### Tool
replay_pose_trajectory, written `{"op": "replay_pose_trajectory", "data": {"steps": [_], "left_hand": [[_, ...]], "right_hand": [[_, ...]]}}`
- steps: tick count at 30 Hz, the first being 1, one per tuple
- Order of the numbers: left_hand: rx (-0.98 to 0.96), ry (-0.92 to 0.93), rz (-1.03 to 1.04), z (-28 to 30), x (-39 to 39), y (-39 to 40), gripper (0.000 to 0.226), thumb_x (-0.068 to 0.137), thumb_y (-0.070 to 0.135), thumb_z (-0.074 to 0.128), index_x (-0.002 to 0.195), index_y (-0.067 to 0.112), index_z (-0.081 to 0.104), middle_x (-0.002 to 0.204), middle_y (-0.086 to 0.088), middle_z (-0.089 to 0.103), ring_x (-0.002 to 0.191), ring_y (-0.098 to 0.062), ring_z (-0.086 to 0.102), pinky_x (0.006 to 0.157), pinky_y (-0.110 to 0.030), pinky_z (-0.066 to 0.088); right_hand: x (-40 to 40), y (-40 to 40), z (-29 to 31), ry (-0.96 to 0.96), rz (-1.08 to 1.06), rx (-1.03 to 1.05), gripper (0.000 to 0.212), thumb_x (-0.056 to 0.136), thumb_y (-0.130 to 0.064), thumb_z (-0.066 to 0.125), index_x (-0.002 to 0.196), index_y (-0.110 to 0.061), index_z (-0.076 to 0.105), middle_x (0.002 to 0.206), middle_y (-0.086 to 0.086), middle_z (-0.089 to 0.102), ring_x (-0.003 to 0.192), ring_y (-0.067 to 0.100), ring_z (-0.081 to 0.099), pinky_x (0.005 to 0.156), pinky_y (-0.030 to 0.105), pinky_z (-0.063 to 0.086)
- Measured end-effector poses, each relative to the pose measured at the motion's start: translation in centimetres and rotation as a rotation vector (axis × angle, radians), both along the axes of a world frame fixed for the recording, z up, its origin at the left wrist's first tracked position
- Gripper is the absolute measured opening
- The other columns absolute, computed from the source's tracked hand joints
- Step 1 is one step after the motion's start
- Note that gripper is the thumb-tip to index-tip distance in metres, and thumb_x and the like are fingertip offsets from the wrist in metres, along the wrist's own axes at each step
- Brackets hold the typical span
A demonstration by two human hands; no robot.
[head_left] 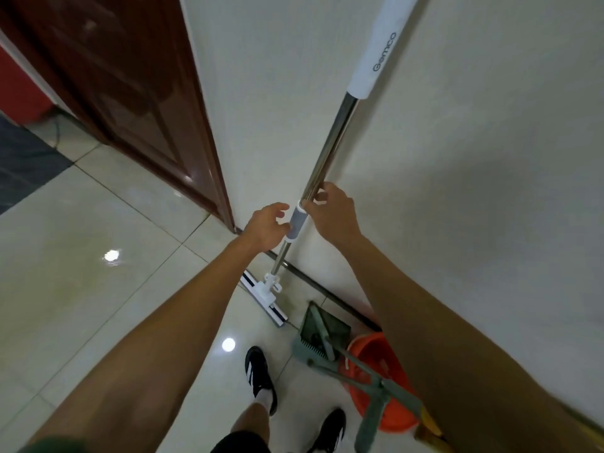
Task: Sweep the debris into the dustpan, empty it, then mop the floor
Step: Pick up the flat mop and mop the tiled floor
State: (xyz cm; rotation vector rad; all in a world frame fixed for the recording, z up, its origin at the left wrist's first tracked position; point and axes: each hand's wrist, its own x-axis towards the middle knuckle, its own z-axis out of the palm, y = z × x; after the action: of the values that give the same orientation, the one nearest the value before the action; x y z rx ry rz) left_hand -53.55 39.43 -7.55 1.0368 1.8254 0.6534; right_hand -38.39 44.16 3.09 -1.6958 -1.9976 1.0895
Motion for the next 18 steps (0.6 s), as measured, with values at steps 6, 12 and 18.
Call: {"op": "replay_pose_trajectory", "data": {"steps": [6, 12, 18], "left_hand": [[0.031, 0.051, -0.163, 0.6, 1.3, 1.7, 0.046, 0.091, 0.022, 0.070, 0.134, 0.016, 0.058, 0.124, -0.002, 0.065, 0.107, -0.025, 0.065, 0.091, -0.032, 0.051], [0.054, -0.007, -0.129, 1.0, 1.6, -0.7, 0.035, 0.086, 0.028, 0.072, 0.119, 0.017, 0.067, 0.106, -0.007, 0.072, 0.090, -0.023, 0.067, 0.086, -0.042, 0.056], [0.066, -0.020, -0.074, 1.6, 1.6, -6.8, 0.038, 0.078, 0.031, 0.071, 0.115, 0.025, 0.070, 0.104, 0.001, 0.074, 0.092, -0.021, 0.070, 0.087, -0.040, 0.058]], "right_hand": [[-1.2, 0.2, 0.0, 0.099, -0.129, 0.064, 0.023, 0.089, -0.031, 0.072, 0.100, -0.012, 0.068, 0.089, 0.000, 0.073, 0.081, 0.015, 0.070, 0.078, 0.030, 0.057], [-0.9, -2.1, 1.1, 0.054, -0.087, 0.071, 0.019, 0.090, -0.031, 0.072, 0.094, -0.012, 0.068, 0.086, 0.001, 0.073, 0.078, 0.016, 0.069, 0.075, 0.029, 0.056], [-0.5, -7.6, 2.1, 0.087, 0.051, 0.056, 0.015, 0.086, -0.024, 0.071, 0.099, -0.017, 0.065, 0.084, -0.002, 0.071, 0.076, 0.014, 0.069, 0.077, 0.035, 0.059]]}}
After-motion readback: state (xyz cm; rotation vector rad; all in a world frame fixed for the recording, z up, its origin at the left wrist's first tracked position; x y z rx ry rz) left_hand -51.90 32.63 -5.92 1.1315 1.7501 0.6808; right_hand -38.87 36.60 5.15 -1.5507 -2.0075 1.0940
